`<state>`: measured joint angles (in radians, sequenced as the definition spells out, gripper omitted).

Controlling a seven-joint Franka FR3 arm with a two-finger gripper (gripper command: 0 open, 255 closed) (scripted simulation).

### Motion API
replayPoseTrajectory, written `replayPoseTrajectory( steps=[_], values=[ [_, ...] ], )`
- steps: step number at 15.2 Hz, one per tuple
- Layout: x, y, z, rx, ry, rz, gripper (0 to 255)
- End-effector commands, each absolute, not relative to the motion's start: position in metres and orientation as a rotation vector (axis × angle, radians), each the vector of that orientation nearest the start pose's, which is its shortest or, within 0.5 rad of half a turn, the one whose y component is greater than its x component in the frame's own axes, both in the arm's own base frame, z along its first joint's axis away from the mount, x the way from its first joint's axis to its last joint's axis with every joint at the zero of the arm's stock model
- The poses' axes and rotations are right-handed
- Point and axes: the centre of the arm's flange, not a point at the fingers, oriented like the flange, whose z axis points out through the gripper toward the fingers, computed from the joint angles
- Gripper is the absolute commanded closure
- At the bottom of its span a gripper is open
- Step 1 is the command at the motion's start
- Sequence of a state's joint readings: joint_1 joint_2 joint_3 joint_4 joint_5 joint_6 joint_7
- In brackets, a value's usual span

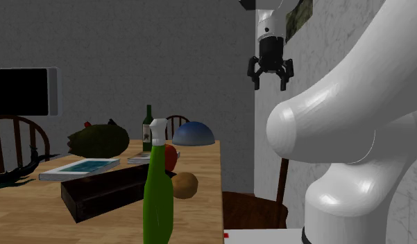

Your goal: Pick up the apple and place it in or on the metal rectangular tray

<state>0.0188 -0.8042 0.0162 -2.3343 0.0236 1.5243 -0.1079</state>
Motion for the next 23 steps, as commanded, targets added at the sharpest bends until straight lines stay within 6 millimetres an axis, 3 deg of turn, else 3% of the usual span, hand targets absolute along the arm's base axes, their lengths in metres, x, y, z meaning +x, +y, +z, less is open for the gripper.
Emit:
replayPoseTrajectory(
  steps=[1, 23],
  values=[
    [0.297, 0.015, 0.602, -3.122, -0.217, 0.008, 0],
    [0.389, 0.270, 0.503, -3.146, -0.021, -0.097, 0]
  ],
)
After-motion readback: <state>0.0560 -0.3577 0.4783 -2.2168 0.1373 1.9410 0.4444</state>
